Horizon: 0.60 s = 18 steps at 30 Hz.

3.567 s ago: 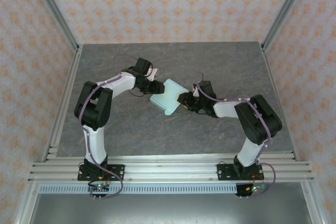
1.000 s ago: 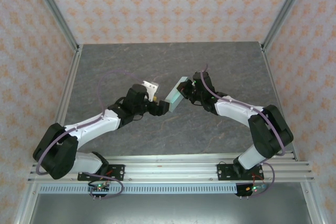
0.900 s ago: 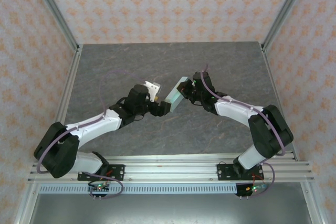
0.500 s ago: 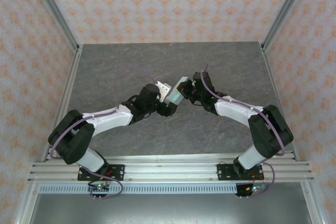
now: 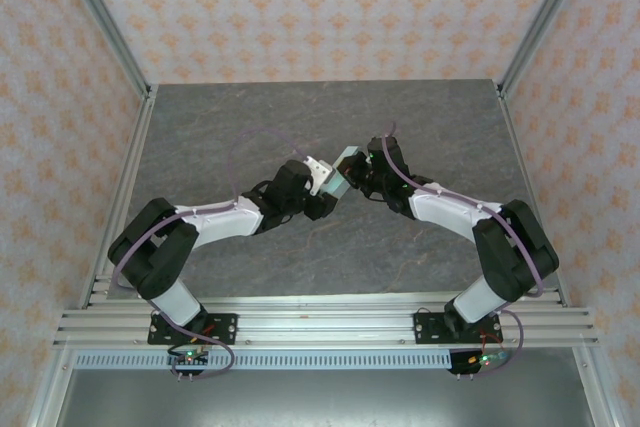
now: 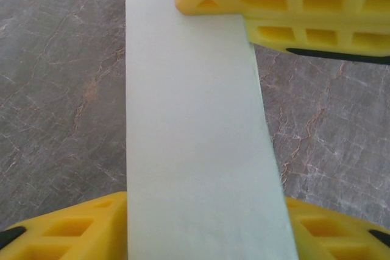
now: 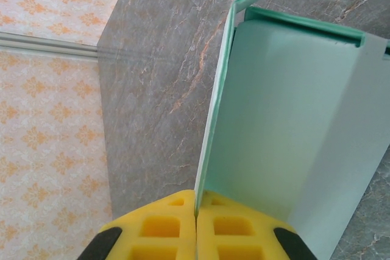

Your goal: Fold the paper box

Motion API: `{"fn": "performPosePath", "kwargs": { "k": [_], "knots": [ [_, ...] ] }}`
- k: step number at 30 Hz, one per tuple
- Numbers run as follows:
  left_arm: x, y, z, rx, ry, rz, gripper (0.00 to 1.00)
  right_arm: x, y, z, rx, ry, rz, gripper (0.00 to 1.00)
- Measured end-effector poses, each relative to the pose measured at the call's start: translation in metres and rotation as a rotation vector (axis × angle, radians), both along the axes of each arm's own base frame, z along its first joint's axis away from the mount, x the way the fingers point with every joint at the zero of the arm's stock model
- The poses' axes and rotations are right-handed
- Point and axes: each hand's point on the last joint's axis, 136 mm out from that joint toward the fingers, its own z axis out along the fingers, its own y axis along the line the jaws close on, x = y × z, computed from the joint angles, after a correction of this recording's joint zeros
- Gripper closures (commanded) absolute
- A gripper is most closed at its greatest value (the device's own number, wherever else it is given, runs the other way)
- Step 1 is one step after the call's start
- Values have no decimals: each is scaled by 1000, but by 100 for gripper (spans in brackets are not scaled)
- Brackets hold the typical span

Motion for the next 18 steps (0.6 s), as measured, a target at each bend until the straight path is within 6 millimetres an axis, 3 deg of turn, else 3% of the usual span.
{"fn": "performPosePath", "kwargs": {
  "k": [9,14,18],
  "knots": [
    [0,0,1,14,-17,-14,64,-4,-8,6,-68,-38,18,68],
    [-3,4,8,10,-25,-27,65,-16,-20,44,-137,-162,78,55],
    [-2,11,28,-30,-42,-48,65,-21,-42,80,-220,-304,124,49]
  ]
}}
